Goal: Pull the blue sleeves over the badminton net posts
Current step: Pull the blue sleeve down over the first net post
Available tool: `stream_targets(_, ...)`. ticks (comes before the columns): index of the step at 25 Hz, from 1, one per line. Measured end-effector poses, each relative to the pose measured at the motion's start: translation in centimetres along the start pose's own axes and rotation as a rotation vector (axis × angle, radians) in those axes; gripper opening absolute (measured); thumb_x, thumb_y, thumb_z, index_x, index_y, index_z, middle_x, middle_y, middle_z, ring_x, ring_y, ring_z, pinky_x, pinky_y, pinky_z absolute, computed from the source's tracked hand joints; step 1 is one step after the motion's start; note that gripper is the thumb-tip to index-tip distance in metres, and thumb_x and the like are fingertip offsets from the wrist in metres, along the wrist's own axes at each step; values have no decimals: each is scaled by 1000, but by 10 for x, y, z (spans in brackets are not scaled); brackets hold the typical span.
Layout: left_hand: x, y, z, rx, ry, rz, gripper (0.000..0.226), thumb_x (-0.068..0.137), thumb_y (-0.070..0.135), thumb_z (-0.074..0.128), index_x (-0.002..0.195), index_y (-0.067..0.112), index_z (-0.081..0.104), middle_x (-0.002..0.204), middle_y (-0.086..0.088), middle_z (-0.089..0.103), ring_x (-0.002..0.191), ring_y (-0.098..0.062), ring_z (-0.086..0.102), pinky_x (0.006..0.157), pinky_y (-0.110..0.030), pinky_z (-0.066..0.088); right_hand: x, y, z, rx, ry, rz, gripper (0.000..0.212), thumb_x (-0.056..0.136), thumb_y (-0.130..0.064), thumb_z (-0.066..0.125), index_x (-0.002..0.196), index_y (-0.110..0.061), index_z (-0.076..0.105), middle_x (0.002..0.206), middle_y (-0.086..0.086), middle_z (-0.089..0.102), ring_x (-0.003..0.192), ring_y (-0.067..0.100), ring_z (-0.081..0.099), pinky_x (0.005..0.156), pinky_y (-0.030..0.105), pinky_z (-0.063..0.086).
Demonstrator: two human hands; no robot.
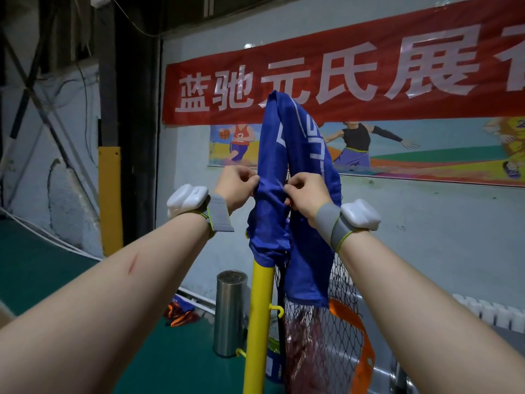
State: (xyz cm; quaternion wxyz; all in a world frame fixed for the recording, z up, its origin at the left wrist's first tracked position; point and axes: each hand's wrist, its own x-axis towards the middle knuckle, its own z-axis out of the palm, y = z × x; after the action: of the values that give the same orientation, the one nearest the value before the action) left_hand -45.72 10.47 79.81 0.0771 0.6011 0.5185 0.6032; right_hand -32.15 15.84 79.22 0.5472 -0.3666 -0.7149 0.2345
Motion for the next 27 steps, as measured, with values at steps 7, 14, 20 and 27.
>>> stream_targets(7,-19,-24,3,46,-114,-90,29,92,5,47,65,12,53,58,-3,51,39,1,49,39,-4,34,-16,20,2,-109,-76,42,33,81,-4,60,55,-22,49,57,-3,50,56,15,45,58,25,37)
stream_targets(14,-26,-26,-5,272,-233,-149,15,88,6,53,85,3,67,53,2,57,48,-3,52,43,-11,39,-29,24,-4,-240,-192,72,18,80,-5,65,65,-15,62,58,-4,51,56,9,44,56,19,36)
stream_targets(20,-19,8,-9,-135,-8,-115,27,94,1,40,116,-7,54,93,-14,54,60,-8,49,41,-4,37,-16,2,-5,-211,-21,37,23,83,-7,55,102,-1,66,96,18,68,82,28,59,79,37,48)
stream_targets(27,-5,19,-3,-113,96,10,26,89,-3,50,65,7,51,65,-4,52,40,1,51,43,-5,41,-3,-14,2,38,71,36,10,84,-6,57,85,-9,66,78,7,59,68,23,57,66,31,47)
